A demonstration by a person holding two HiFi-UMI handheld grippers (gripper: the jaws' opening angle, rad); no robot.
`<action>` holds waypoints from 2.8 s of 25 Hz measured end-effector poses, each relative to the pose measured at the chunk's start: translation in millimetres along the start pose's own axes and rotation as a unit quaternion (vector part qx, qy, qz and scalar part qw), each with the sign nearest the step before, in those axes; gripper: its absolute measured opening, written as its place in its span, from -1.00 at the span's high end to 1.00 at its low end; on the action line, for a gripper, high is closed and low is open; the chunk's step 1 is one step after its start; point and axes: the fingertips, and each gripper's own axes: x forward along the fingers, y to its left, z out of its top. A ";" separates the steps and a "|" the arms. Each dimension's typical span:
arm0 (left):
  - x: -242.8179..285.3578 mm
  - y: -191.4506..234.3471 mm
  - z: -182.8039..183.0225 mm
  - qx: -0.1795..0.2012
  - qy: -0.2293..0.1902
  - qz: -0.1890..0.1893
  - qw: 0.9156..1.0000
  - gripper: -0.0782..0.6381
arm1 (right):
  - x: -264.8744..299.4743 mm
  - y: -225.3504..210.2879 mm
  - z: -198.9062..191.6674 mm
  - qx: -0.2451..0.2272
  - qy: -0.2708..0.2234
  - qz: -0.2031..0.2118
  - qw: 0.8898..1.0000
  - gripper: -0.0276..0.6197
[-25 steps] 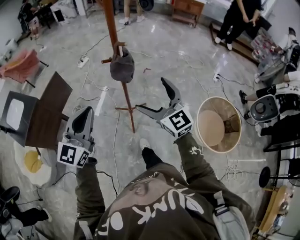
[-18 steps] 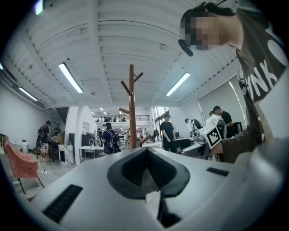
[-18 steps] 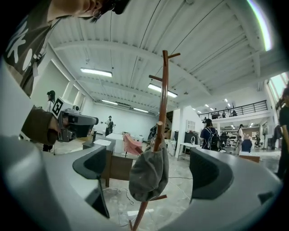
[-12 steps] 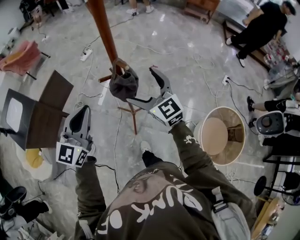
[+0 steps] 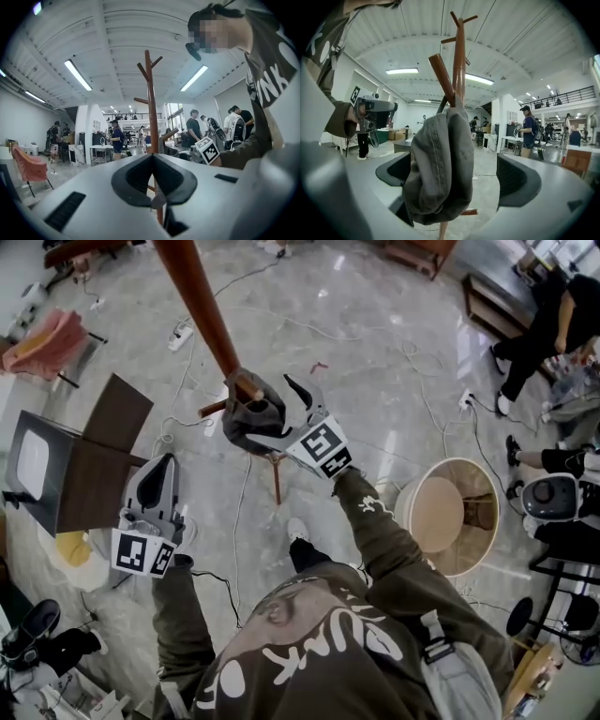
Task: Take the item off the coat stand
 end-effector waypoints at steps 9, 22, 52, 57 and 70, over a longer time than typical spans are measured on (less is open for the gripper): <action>-5.6 1.4 -0.9 0.001 0.008 0.011 1.000 0.77 | 14.6 2.5 -19.0 -0.016 0.030 0.006 0.999 0.09; -23.2 5.7 0.3 0.006 0.007 0.017 1.000 0.77 | 8.8 3.3 -5.1 -0.009 0.025 -0.019 0.999 0.78; -194.2 -64.9 35.8 0.025 -0.074 -0.023 0.997 0.77 | -138.6 161.9 88.1 -0.096 -0.018 -0.104 0.990 0.78; -249.8 -100.1 35.6 0.017 -0.085 -0.037 0.996 0.77 | -186.4 228.2 84.3 -0.093 -0.009 -0.117 0.989 0.78; -309.8 -167.4 55.7 0.002 -0.107 -0.060 0.992 0.77 | -290.2 312.6 87.6 -0.090 0.004 -0.149 0.985 0.78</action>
